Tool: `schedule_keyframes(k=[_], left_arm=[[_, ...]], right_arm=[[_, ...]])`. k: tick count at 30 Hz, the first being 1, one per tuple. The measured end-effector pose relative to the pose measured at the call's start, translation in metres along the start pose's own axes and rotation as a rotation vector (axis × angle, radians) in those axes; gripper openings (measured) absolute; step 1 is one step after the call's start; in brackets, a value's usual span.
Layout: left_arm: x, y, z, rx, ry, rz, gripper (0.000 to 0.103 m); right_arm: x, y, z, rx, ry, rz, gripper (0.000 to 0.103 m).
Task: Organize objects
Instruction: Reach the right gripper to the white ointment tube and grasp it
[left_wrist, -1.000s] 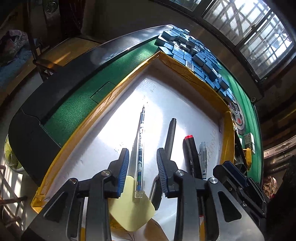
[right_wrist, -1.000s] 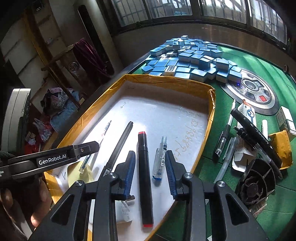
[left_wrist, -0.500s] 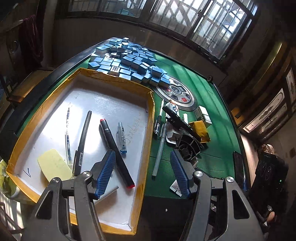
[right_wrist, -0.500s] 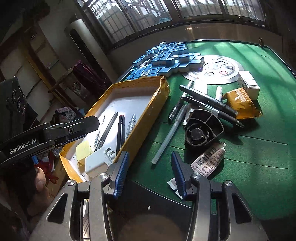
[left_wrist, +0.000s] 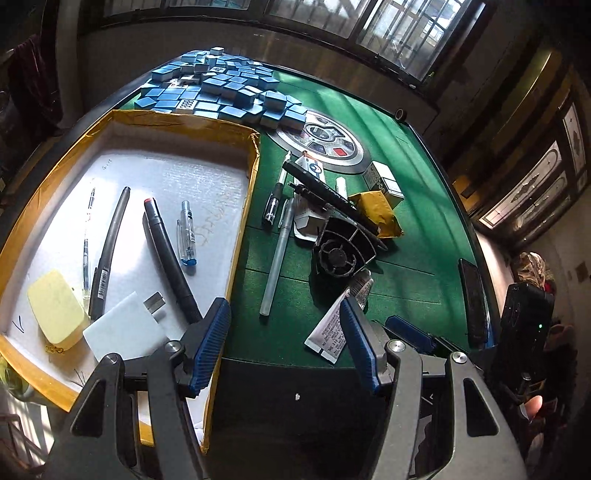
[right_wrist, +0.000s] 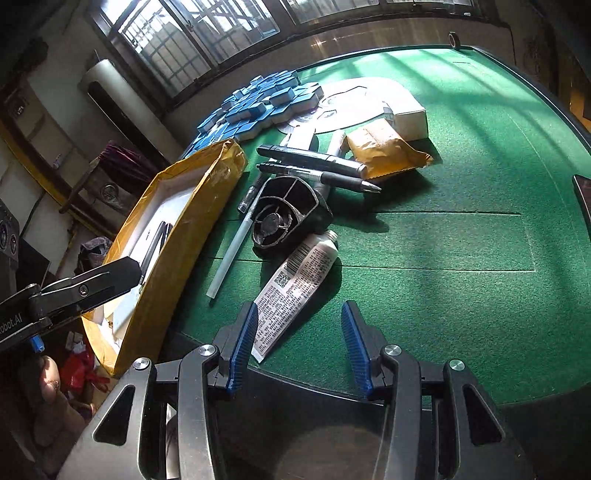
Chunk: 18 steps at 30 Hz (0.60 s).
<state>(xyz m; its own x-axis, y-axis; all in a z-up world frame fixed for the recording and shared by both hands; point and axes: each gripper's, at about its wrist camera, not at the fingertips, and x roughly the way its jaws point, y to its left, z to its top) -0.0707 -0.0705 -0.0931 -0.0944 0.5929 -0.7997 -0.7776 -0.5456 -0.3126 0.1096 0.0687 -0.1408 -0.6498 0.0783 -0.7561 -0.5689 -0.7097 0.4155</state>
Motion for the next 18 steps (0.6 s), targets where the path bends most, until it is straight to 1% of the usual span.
schedule_keyframes(k=[4, 8, 10, 11, 12, 13, 15, 18], left_arm=[[0.003, 0.001, 0.0, -0.006, 0.007, -0.002, 0.061], [0.003, 0.002, 0.0, -0.004, 0.009, -0.004, 0.061], [0.003, 0.003, 0.0, -0.01, 0.009, -0.009, 0.061], [0.003, 0.004, 0.0, -0.012, 0.009, -0.009, 0.061], [0.002, 0.005, 0.0, -0.014, 0.009, -0.01, 0.061], [0.002, 0.006, 0.001, -0.018, 0.008, -0.011, 0.061], [0.001, 0.008, 0.002, -0.024, 0.006, -0.011, 0.061], [-0.002, 0.011, 0.001, -0.031, -0.002, -0.008, 0.061]], right_arm=[[0.006, -0.001, 0.002, 0.019, 0.021, 0.007, 0.042], [0.017, 0.007, 0.005, 0.026, 0.042, -0.042, 0.044], [0.022, 0.012, 0.008, 0.033, 0.035, -0.074, 0.054], [0.024, 0.016, 0.01, 0.038, 0.03, -0.089, 0.056], [0.026, 0.019, 0.011, 0.042, 0.025, -0.107, 0.06], [0.029, 0.024, 0.012, 0.035, 0.018, -0.134, 0.061], [0.035, 0.037, 0.013, -0.012, 0.012, -0.21, 0.063], [0.044, 0.051, 0.011, -0.093, 0.0, -0.298, 0.062]])
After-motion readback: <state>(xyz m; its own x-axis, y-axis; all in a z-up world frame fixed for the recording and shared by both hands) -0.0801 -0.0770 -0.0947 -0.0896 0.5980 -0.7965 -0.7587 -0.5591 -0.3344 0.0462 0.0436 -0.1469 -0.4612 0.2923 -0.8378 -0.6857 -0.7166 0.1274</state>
